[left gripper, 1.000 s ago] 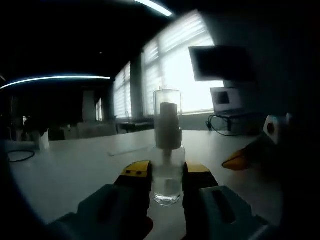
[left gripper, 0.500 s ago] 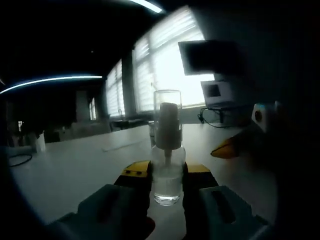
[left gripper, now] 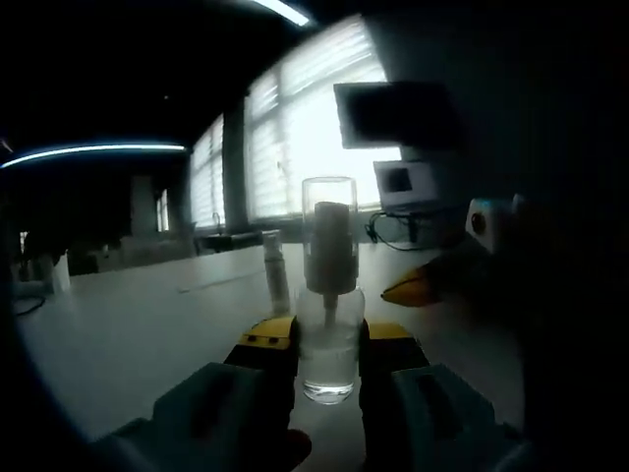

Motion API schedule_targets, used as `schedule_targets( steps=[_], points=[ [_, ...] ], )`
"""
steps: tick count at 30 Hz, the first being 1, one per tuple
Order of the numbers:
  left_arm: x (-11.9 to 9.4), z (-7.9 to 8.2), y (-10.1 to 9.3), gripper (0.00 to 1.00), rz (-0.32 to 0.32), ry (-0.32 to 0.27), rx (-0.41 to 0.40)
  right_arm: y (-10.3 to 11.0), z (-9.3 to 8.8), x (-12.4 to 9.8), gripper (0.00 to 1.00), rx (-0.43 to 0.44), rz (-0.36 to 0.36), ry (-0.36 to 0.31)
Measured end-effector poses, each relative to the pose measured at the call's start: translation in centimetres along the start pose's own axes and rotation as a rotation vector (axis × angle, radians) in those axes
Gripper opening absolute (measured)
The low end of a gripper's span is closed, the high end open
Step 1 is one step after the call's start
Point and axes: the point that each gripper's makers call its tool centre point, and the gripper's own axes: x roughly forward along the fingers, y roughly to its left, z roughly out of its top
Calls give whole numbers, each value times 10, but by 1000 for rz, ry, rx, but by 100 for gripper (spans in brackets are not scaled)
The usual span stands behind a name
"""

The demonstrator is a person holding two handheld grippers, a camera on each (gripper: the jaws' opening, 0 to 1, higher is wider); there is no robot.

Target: Clamp pump bottle remove cover press pump head put on cover

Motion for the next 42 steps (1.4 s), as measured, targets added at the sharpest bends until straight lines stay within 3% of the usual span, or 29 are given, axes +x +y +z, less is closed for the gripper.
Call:
schedule_targets(
  steps=[8, 22, 32, 42],
  points=[
    [-1, -7, -19, 15, -87, 15, -88, 0, -1, 0, 0, -6, -1, 4],
    [-2, -14, -41, 16, -153, 56, -81, 1, 0, 0, 0, -9, 1, 4],
    [-1, -22, -43, 16, -171, 76, -118, 1, -2, 1, 0, -26, 8, 8],
    [-1, -26, -46, 16, -167, 85, -99, 2, -4, 1, 0, -54, 4, 16]
  ],
)
